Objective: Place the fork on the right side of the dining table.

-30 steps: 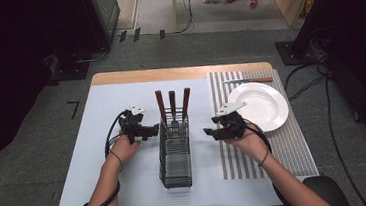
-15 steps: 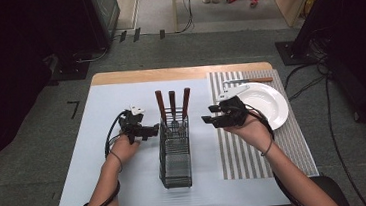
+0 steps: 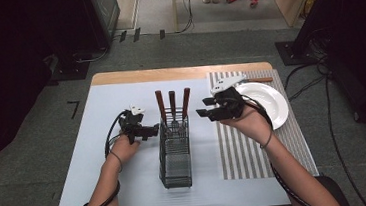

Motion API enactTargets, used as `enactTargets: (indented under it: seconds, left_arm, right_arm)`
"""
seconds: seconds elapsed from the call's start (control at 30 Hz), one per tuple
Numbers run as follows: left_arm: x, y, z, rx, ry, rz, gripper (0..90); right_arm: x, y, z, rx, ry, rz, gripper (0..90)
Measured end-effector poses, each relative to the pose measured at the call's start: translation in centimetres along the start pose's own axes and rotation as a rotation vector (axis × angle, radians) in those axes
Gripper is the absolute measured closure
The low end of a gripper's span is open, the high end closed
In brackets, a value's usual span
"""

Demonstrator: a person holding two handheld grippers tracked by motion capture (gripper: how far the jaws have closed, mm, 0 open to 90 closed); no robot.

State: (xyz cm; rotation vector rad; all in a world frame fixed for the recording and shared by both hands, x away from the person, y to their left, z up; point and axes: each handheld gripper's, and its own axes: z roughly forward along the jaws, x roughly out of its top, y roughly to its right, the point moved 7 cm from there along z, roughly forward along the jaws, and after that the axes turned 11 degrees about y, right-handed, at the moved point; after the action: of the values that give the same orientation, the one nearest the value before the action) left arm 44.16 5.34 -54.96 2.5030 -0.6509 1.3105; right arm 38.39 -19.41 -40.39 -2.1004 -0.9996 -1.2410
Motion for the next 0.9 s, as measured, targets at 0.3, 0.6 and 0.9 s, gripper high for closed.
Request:
enactTargets:
  seconds: [0.3,0.6,0.9]
  left_arm:
    - [0.0,0.0,0.0,0.001,0.003,-0.003,0.0]
    - [0.0,0.0,0.0,0.0,0.002,-0.003,0.0]
    - [0.0,0.0,0.0,-0.001,-0.001,0.0,0.0]
  right_arm:
    - [2.1,-0.3,0.1,0.028,0.036,-0.018,53.3]
    - [3.5,-0.4,0.9,0.063,0.055,-0.026,54.2]
    - [4.1,0.0,1.7,0.083,0.063,-0.027,54.5]
